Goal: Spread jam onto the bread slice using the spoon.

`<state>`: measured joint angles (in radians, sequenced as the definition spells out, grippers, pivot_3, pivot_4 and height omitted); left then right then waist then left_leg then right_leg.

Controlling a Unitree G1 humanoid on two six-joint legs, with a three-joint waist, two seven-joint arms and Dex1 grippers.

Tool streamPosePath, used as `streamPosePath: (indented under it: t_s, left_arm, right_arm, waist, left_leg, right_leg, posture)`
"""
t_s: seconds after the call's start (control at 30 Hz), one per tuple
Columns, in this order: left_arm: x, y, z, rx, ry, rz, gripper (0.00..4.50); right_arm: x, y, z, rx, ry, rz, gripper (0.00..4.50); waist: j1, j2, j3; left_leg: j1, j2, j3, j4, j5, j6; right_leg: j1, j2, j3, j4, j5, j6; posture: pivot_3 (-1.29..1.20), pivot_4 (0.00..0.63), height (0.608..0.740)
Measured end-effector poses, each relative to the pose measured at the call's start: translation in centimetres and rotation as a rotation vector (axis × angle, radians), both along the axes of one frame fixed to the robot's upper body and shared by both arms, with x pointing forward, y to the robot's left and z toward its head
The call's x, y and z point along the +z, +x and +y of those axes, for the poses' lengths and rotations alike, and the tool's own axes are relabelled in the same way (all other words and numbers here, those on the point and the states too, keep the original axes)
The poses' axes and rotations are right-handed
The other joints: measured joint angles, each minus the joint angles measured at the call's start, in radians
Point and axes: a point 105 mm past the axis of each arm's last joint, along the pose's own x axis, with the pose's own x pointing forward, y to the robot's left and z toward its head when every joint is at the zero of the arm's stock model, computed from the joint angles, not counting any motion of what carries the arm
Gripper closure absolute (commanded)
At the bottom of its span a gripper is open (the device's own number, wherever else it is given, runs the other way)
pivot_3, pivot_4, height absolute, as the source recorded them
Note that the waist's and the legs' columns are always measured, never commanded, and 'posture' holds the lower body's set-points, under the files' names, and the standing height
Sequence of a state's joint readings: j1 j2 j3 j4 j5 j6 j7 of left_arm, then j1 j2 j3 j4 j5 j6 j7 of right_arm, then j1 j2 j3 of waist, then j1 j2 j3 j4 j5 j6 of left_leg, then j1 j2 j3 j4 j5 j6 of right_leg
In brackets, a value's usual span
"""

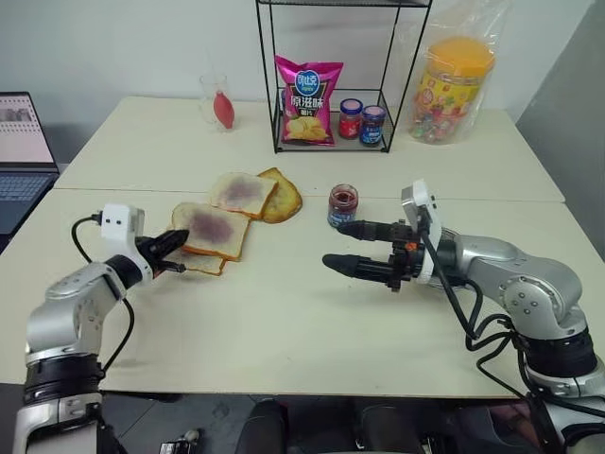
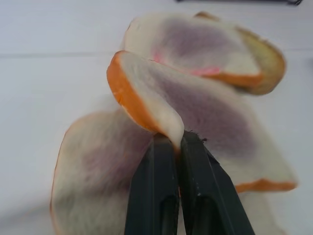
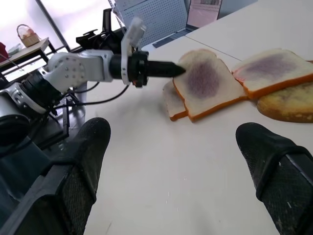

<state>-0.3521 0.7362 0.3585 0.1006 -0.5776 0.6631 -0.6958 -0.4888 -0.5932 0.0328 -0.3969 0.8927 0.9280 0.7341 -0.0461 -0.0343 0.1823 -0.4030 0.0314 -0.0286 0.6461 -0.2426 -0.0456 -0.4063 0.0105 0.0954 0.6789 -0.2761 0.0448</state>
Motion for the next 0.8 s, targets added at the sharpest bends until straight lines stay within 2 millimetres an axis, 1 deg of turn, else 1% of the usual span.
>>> streamPosePath:
  t_s: [0.07, 0.1, 0.13, 0.2, 0.27, 0.3, 0.43, 0.47, 0.53, 0.57, 0.63, 0.67, 0.73, 0.77, 0.8]
  left_arm:
    - [2.8, -0.4, -1.3, -0.091, -0.019, -0.031, 4.47]
    - [4.3, -0.9, -2.4, -0.166, -0.015, -0.049, 4.47]
    - [4.8, -1.1, -2.9, -0.198, -0.016, -0.052, 4.47]
    - [6.0, -2.0, -4.8, -0.314, -0.017, -0.049, 4.47]
    - [6.8, -2.5, -7.0, -0.431, -0.017, -0.032, 4.47]
    - [6.9, -2.6, -7.6, -0.463, -0.015, -0.025, 4.47]
    - [7.0, -4.8, -11.5, -0.721, 0.000, 0.055, 4.47]
    - [7.0, -5.1, -12.0, -0.757, 0.002, 0.068, 4.47]
    - [6.4, -5.7, -13.3, -0.842, 0.020, 0.110, 4.47]
    - [5.1, -6.0, -14.1, -0.892, 0.062, 0.150, 4.47]
    - [3.4, -5.8, -14.5, -0.911, 0.122, 0.188, 4.47]
    - [2.0, -5.4, -14.6, -0.911, 0.174, 0.206, 4.47]
    - [-1.1, -3.5, -14.9, -0.882, 0.308, 0.181, 4.47]
    - [-2.9, -2.6, -14.7, -0.852, 0.354, 0.192, 4.47]
    - [-4.1, -2.2, -14.7, -0.845, 0.374, 0.204, 4.47]
  right_arm:
    - [0.0, -0.2, -0.8, -0.005, -0.014, 0.013, 0.00]
    - [0.2, -0.5, -1.0, 0.001, -0.018, 0.013, 0.00]
    - [0.3, -0.6, -1.2, 0.002, -0.018, 0.014, 0.00]
    - [0.2, -1.1, -1.6, 0.011, -0.026, 0.031, 0.00]
    - [0.2, -1.2, -2.5, -0.007, -0.052, 0.041, 0.00]
    - [0.3, -1.2, -2.8, -0.013, -0.057, 0.041, 0.00]
    - [0.6, -1.9, -3.8, -0.021, -0.066, 0.061, 0.00]
    - [0.6, -2.0, -3.9, -0.019, -0.068, 0.066, 0.00]
    - [0.5, -2.3, -4.1, -0.018, -0.072, 0.079, 0.00]
    - [0.3, -2.6, -4.2, -0.018, -0.075, 0.092, 0.00]
    - [0.1, -2.8, -4.2, -0.020, -0.079, 0.098, 0.00]
    - [0.0, -2.8, -4.2, -0.022, -0.081, 0.100, 0.00]
    - [-0.5, -2.9, -4.3, -0.046, -0.081, 0.111, 0.00]
    - [-0.6, -2.9, -4.1, -0.053, -0.074, 0.113, 0.00]
    - [-0.7, -2.9, -4.1, -0.060, -0.075, 0.112, 0.00]
  waist:
    - [-0.002, 0.000, 0.000]
    - [-0.005, 0.000, 0.000]
    - [-0.006, 0.000, 0.000]
    - [-0.009, 0.000, 0.000]
    - [-0.010, 0.000, 0.000]
    - [-0.010, 0.000, 0.001]
    - [-0.010, 0.000, 0.001]
    - [-0.010, 0.000, 0.001]
    - [-0.011, 0.000, 0.001]
    - [-0.011, 0.000, 0.001]
    - [-0.012, 0.000, 0.001]
    - [-0.011, 0.000, 0.001]
    - [-0.007, 0.001, 0.000]
    - [-0.005, 0.001, 0.000]
    - [-0.005, 0.000, 0.001]
  left_leg:
    - [0.000, 0.000, 0.001, 0.000, 0.000, 0.000]
    - [0.001, 0.000, 0.001, -0.001, 0.000, 0.000]
    - [0.001, 0.000, 0.001, -0.001, 0.000, 0.000]
    - [0.001, 0.000, 0.001, -0.001, 0.000, 0.000]
    - [0.001, 0.000, 0.001, -0.001, 0.000, 0.000]
    - [0.001, 0.000, 0.001, -0.001, 0.000, 0.000]
    - [0.001, 0.000, 0.001, -0.001, 0.000, 0.000]
    - [0.001, 0.000, 0.001, -0.001, 0.000, 0.000]
    - [0.001, 0.000, 0.001, -0.001, 0.000, 0.000]
    - [0.001, 0.000, 0.001, -0.001, 0.000, 0.000]
    - [0.001, 0.000, 0.002, -0.001, 0.000, 0.000]
    - [0.001, 0.000, 0.002, -0.001, 0.000, 0.000]
    - [0.003, 0.000, 0.002, -0.001, 0.000, 0.000]
    - [0.002, 0.000, 0.002, 0.000, 0.000, 0.000]
    - [0.001, 0.000, 0.002, 0.000, 0.000, 0.000]
  right_leg:
    - [0.000, 0.000, 0.001, 0.000, 0.000, 0.000]
    - [0.000, 0.000, 0.001, 0.000, 0.000, 0.001]
    - [0.000, 0.000, 0.001, 0.000, -0.001, 0.001]
    - [0.000, 0.000, 0.001, 0.000, -0.001, 0.002]
    - [0.000, 0.001, 0.001, 0.000, -0.001, 0.002]
    - [0.000, 0.001, 0.001, 0.000, -0.002, 0.002]
    - [0.000, 0.001, 0.001, 0.000, -0.002, 0.002]
    - [0.000, 0.001, 0.001, 0.000, -0.002, 0.002]
    - [0.000, 0.001, 0.001, 0.000, -0.002, 0.002]
    - [0.000, 0.001, 0.002, 0.000, -0.002, 0.002]
    - [0.000, 0.002, 0.002, 0.000, -0.002, 0.002]
    - [0.000, 0.002, 0.003, 0.000, -0.002, 0.002]
    - [0.001, 0.002, 0.003, 0.000, -0.002, 0.002]
    - [0.000, 0.002, 0.003, 0.000, -0.002, 0.002]
    - [0.000, 0.002, 0.003, 0.000, -0.002, 0.002]
  posture:
    - [0.00, 0.150, 0.740]
    - [0.00, 0.150, 0.740]
    - [0.00, 0.150, 0.740]
    - [0.00, 0.150, 0.740]
    - [0.00, 0.150, 0.740]
    - [0.00, 0.150, 0.740]
    - [0.00, 0.150, 0.740]
    - [0.00, 0.150, 0.740]
    - [0.00, 0.150, 0.740]
    - [0.00, 0.150, 0.740]
    - [0.00, 0.150, 0.740]
    - [0.00, 0.150, 0.740]
    - [0.00, 0.150, 0.740]
    - [0.00, 0.150, 0.740]
    - [0.00, 0.150, 0.740]
